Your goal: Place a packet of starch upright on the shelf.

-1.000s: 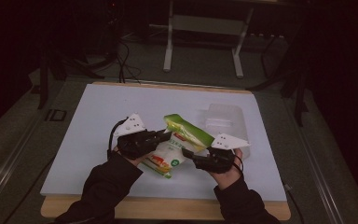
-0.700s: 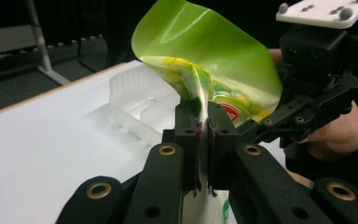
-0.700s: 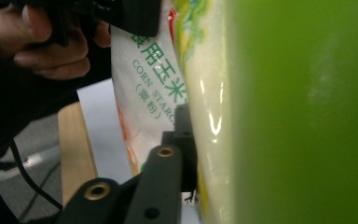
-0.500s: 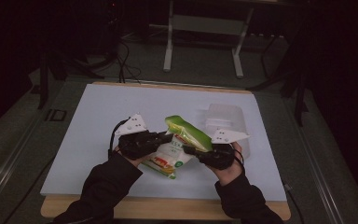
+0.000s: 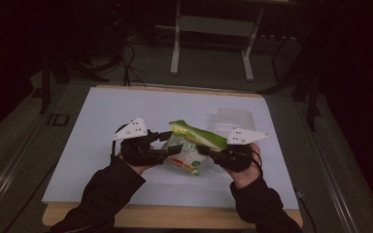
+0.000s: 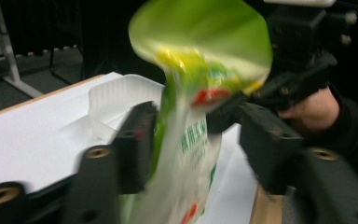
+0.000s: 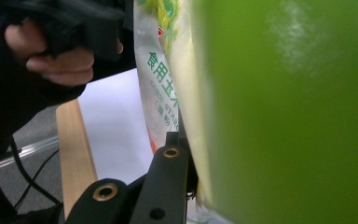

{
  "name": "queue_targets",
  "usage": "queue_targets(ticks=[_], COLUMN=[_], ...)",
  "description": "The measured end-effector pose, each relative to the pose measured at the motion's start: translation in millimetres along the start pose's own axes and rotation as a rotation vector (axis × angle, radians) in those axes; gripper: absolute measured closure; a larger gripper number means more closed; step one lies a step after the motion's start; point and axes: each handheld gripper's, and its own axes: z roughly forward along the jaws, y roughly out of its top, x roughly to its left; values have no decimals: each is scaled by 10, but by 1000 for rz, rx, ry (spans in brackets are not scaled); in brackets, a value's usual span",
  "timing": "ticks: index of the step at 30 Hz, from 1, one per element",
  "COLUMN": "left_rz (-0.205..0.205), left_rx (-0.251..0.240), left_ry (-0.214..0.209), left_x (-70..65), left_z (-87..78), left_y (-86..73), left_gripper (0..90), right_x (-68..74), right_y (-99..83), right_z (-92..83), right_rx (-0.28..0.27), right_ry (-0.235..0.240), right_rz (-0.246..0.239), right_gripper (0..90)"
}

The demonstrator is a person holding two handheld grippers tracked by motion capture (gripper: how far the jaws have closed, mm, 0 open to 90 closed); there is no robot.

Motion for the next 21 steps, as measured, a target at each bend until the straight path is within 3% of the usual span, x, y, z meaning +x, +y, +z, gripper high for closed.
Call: queue_targets(ticks=[2,4,5,8,13,15,17,21], left_rz=[7,7,3,-2,-16,-19,-52,-98], left_rx=[-27,-27,-25,-20,30,43,67,74], left_ry=[-7,-7,-30,-22,-7,6,13,-11], left_x=[-6,-6,10,26,73,84,132,194], left_z=[-31,-31,-56,-76,-108,-112,-127,-173], left_y=[-28,-28,-59,-103,-195,-226,-307,-389], left_gripper=[351,324,246,156,144,85,11,10], right_x=[-25,-34,-55,-99,-174,-195,-255,-336], right_y=[33,52,96,196,367,397,471,518], right_z=[-41,-62,-110,-222,-416,-454,-563,-711], right_rx=[-8,-8,-16,-43,-73,-79,-88,-100], right_ry=[-5,-7,-15,-28,-49,-53,-64,-77], right_rz=[-3,-7,-12,-22,-49,-44,-52,-61], right_gripper=[875,875,875,875,875,875,875,875])
